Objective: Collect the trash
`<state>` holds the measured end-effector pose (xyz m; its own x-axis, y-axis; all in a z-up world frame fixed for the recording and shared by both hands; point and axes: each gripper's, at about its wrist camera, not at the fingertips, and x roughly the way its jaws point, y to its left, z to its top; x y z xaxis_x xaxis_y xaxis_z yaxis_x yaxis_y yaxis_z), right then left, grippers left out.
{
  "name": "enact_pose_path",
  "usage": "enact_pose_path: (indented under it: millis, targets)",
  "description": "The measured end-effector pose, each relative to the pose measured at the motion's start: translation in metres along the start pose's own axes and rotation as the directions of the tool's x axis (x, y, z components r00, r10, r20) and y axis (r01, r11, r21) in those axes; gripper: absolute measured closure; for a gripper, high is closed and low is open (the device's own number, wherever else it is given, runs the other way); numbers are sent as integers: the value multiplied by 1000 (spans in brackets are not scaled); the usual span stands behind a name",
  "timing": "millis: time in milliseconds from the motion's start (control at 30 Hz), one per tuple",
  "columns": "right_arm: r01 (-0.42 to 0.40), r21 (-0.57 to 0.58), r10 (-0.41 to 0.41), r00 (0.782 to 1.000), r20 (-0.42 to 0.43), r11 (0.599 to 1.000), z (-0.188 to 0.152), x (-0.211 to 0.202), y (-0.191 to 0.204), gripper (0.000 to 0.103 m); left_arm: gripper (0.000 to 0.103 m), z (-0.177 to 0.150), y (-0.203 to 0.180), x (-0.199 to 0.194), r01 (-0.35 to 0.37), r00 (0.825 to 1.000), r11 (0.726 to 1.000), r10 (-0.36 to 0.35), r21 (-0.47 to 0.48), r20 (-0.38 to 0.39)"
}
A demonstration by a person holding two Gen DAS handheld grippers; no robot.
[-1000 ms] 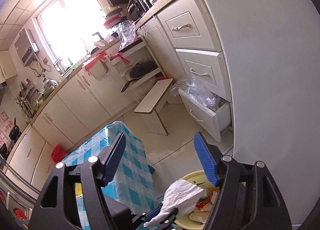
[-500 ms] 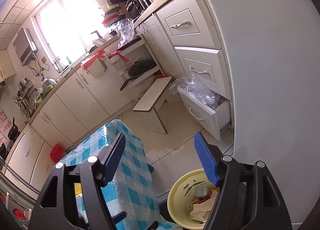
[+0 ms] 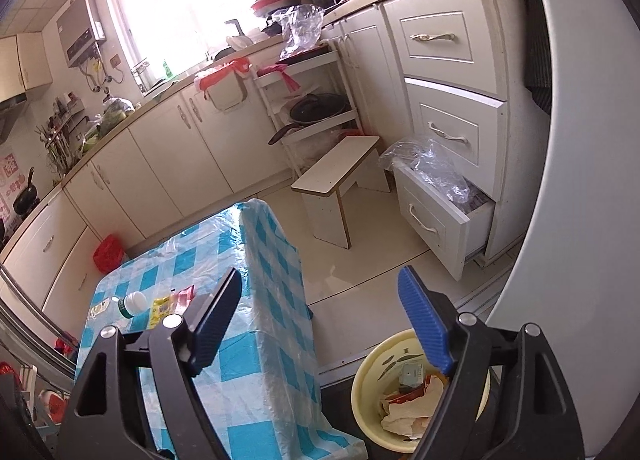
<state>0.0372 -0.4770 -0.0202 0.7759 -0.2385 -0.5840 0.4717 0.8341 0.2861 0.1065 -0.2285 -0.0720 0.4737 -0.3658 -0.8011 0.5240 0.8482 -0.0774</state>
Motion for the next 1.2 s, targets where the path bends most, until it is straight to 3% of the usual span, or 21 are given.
enact_pose_path:
  millis: [400, 1200]
  targets:
    - [-52, -94, 45, 996, -77, 994, -12, 30, 50, 25, 19, -6, 63, -10, -69, 997, 991, 73, -112, 25]
    - [-121, -181, 91, 982, -168, 976, -28, 56, 97, 19, 19, -9, 84, -12, -127, 990, 986, 133, -110, 48]
